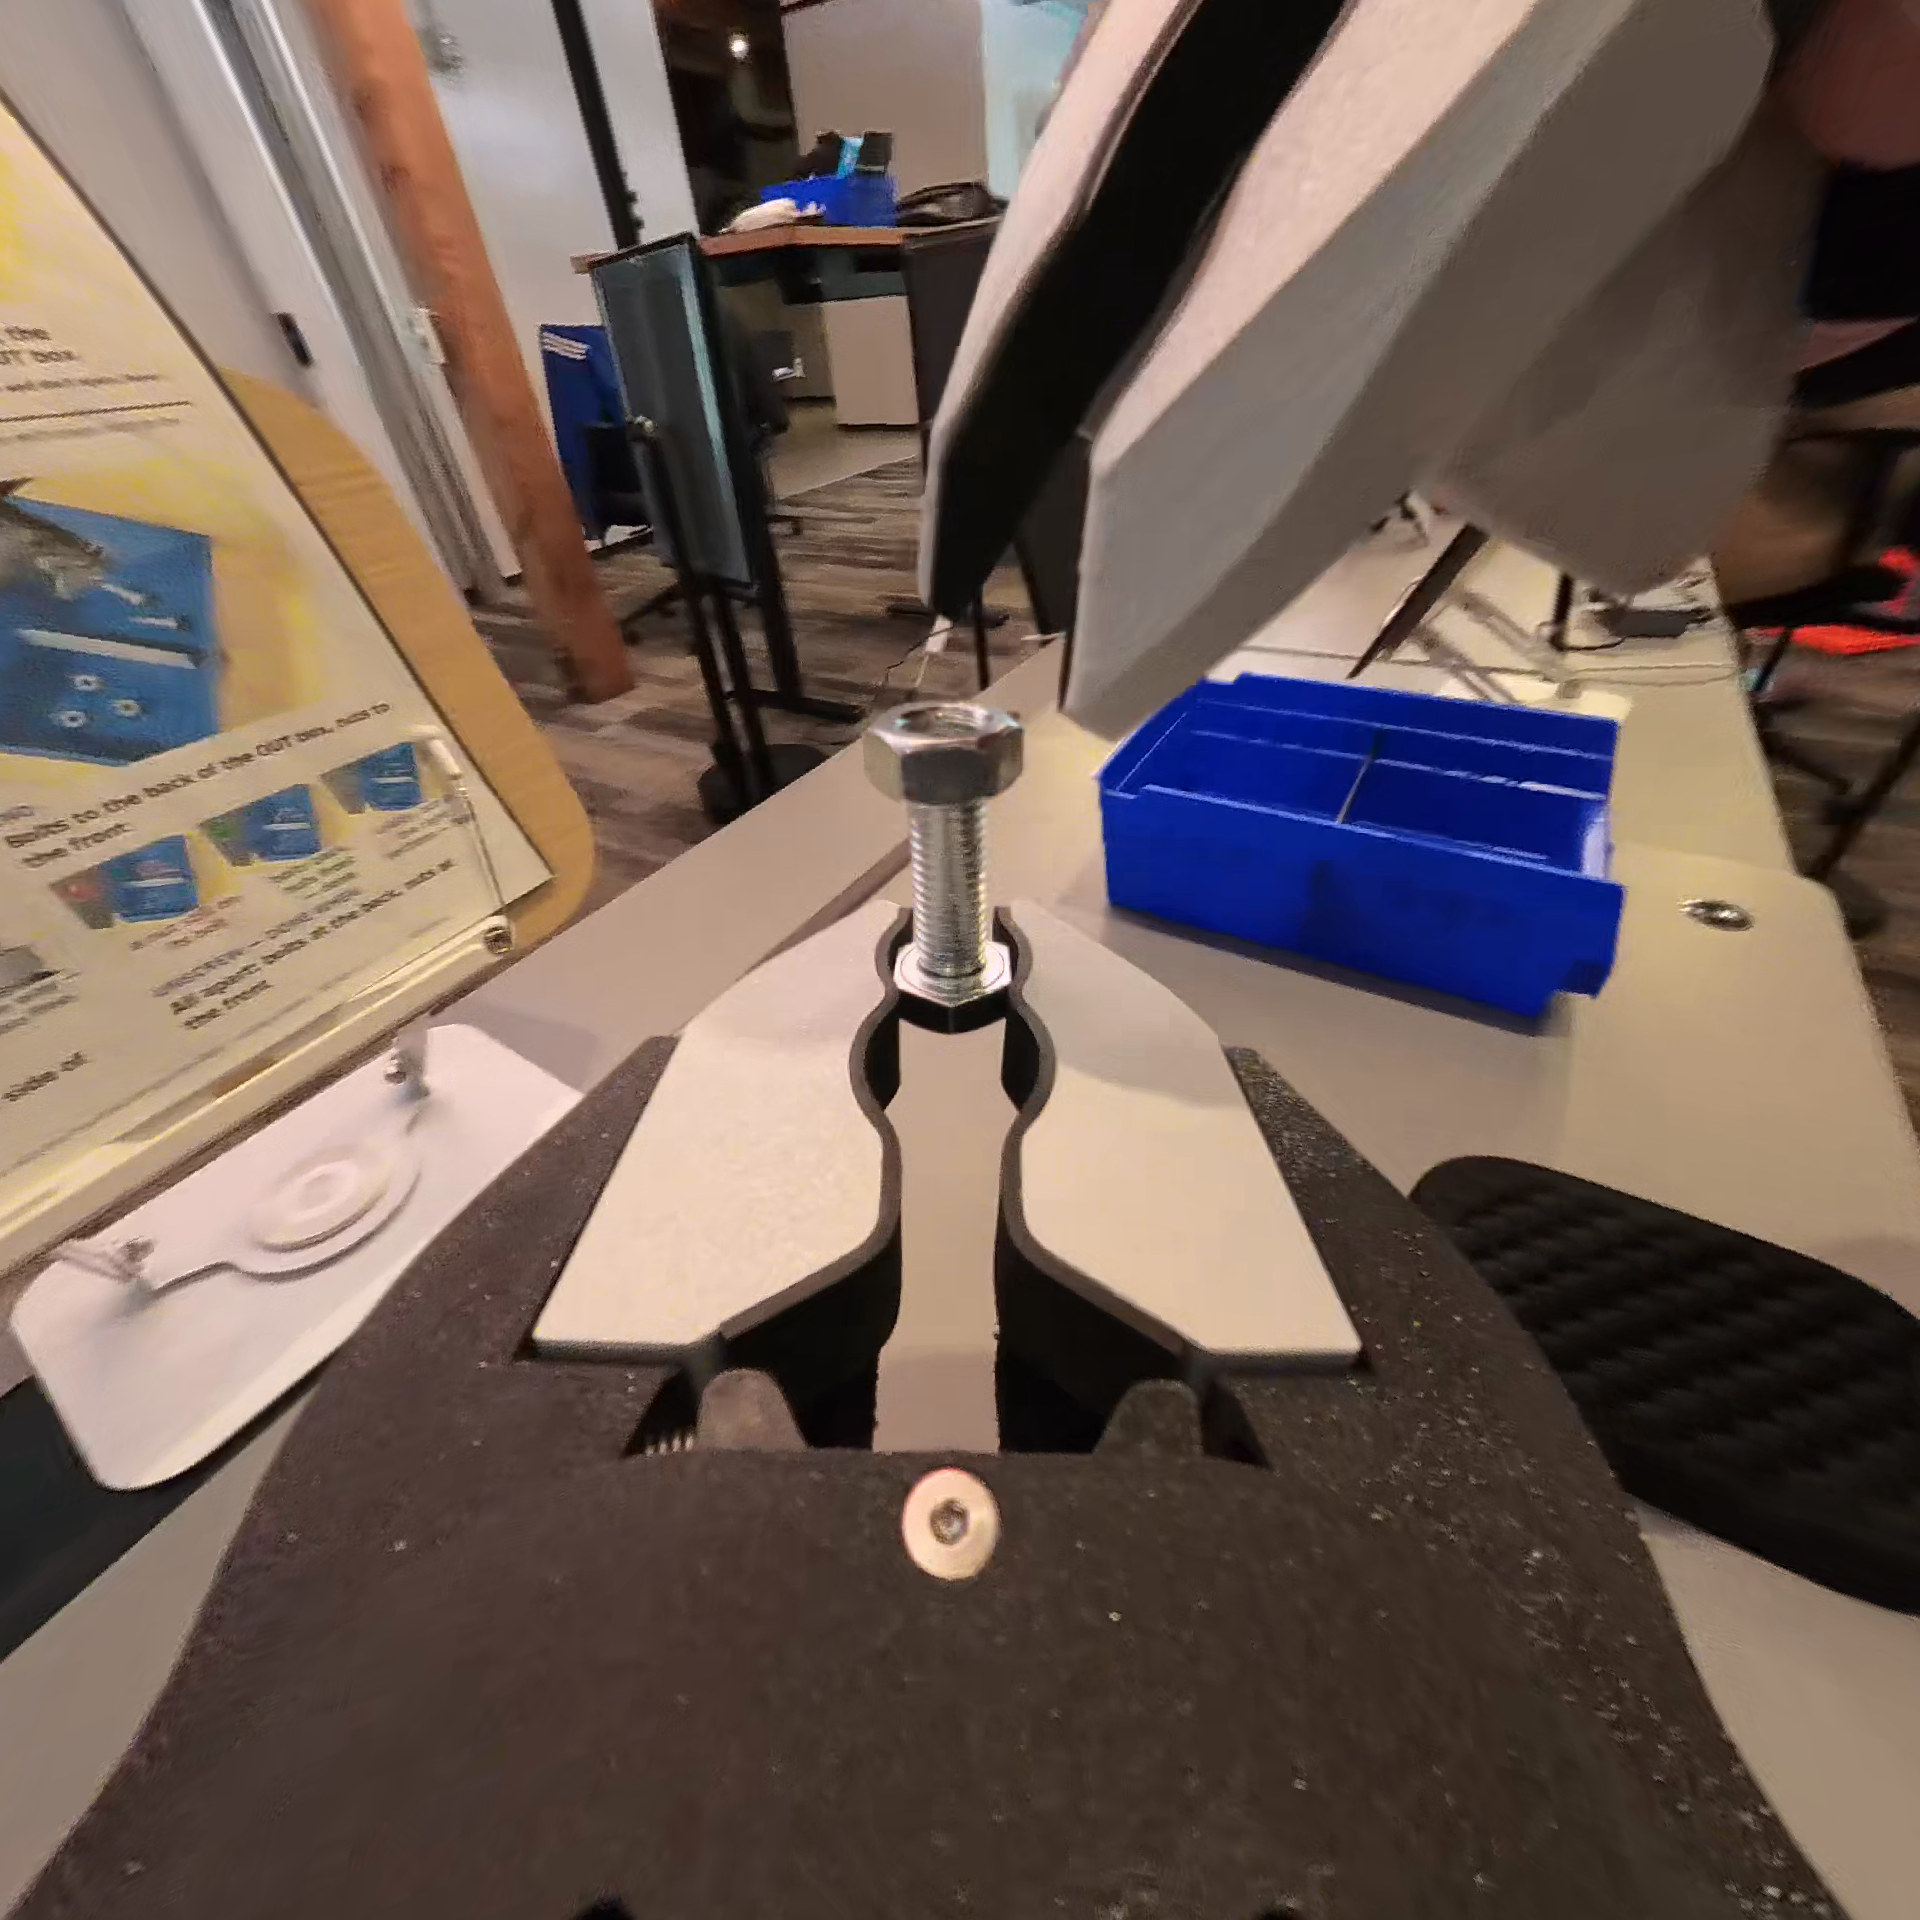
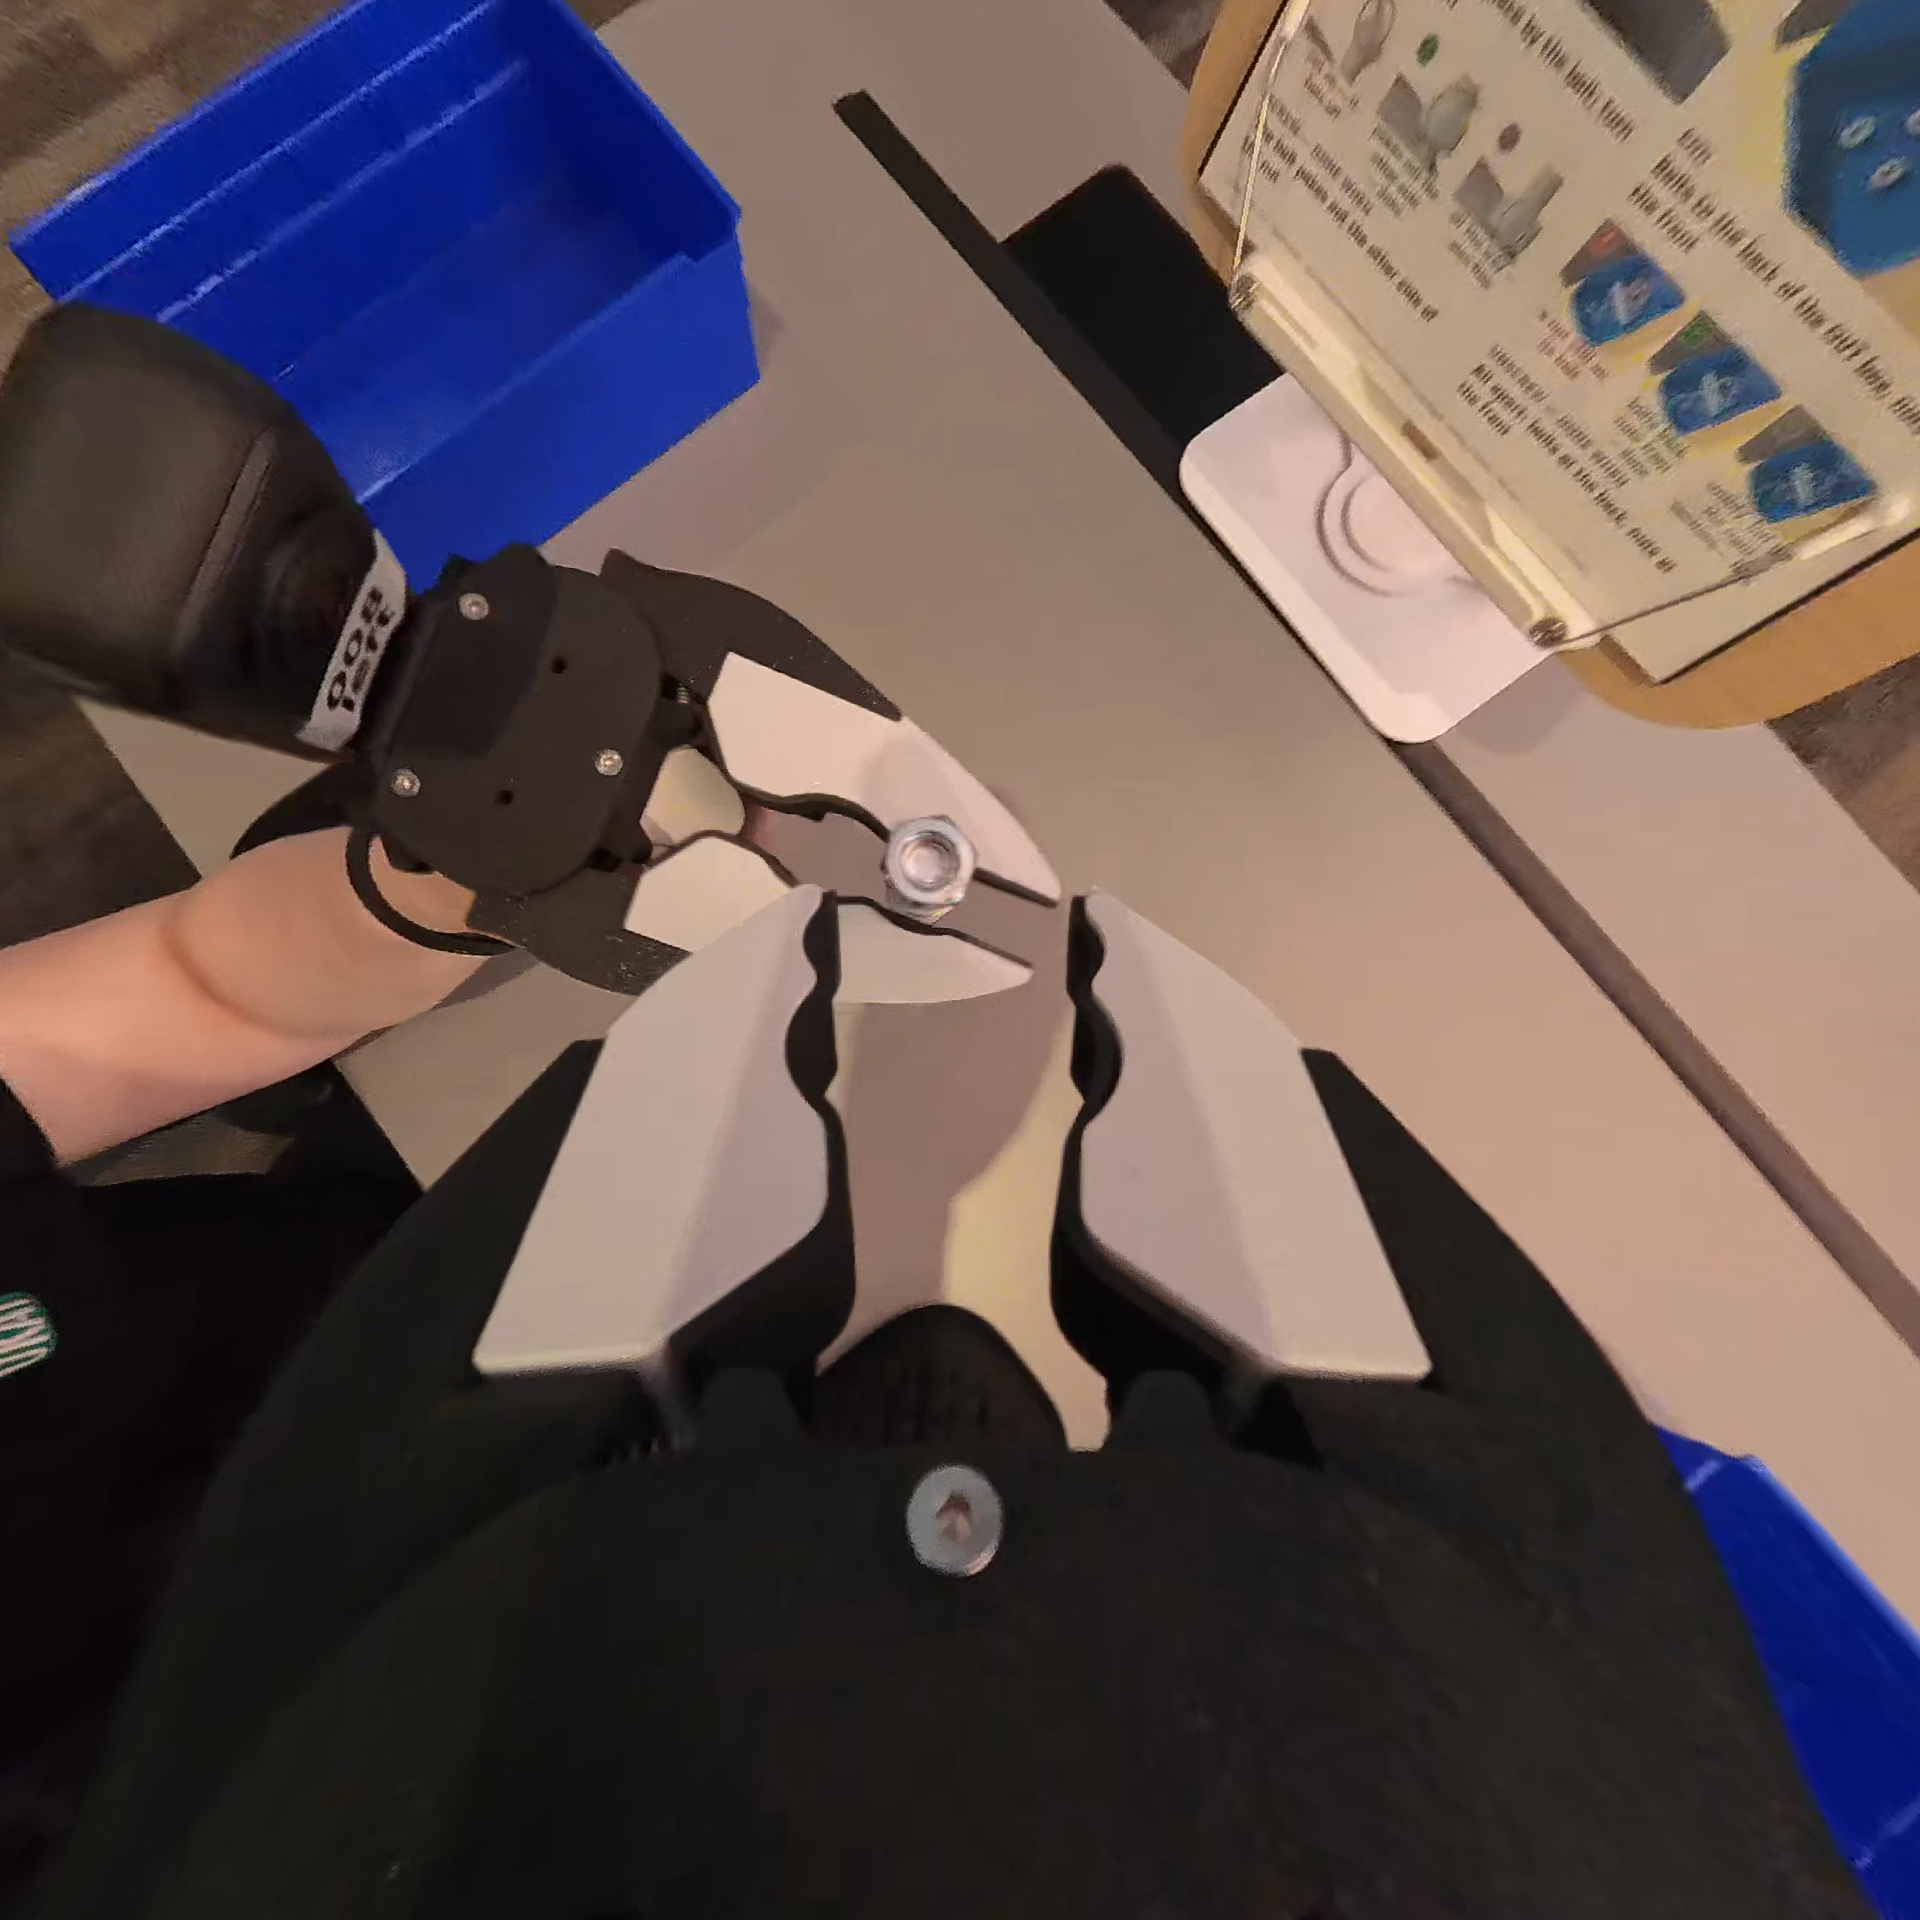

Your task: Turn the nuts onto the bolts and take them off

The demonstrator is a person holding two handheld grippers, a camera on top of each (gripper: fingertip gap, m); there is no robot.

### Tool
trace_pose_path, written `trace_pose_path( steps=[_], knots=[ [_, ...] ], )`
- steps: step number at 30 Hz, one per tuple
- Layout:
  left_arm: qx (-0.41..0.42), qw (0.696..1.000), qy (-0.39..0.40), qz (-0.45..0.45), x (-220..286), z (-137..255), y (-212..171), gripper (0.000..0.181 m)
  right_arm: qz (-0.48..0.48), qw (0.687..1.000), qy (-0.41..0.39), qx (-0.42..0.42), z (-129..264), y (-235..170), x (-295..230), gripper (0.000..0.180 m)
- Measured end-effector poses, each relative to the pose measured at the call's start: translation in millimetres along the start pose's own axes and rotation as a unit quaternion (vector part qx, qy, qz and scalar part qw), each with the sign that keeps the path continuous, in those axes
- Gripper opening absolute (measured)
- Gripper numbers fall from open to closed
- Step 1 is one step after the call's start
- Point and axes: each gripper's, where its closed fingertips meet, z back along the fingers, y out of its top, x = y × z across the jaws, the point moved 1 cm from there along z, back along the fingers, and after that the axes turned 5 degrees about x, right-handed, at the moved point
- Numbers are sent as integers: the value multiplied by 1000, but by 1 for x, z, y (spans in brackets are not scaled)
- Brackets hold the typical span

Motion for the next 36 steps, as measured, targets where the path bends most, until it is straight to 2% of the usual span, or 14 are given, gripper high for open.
trace_pose_path(
  steps=[11, 20, 23, 28, 32, 34, 36],
  knots=[
    [-1, 1000, 5, 8, -4, 1, 0, 14, 12, 999, -10, -39, -19, -1, -3, 28],
    [-8, 1000, 0, 3, -2, 0, -2, 14, 11, 999, 2, -37, -21, -1, -4, 19],
    [-12, 1000, -18, 4, 3, 0, -3, 14, 41, 998, 7, -47, -20, -3, -5, 19],
    [-22, 991, -133, 20, 28, 7, -3, 14, 191, 978, 60, -66, -11, -13, -16, 19],
    [-57, 960, -274, 15, 65, 23, -11, 14, 325, 931, 149, -73, 0, -36, -34, 19],
    [-66, 944, -323, 12, 78, 29, -15, 14, 385, 902, 184, -64, 4, -47, -43, 19],
    [-58, 930, -362, 17, 89, 34, -15, 14, 411, 887, 201, -54, 8, -53, -49, 19]
  ],
)
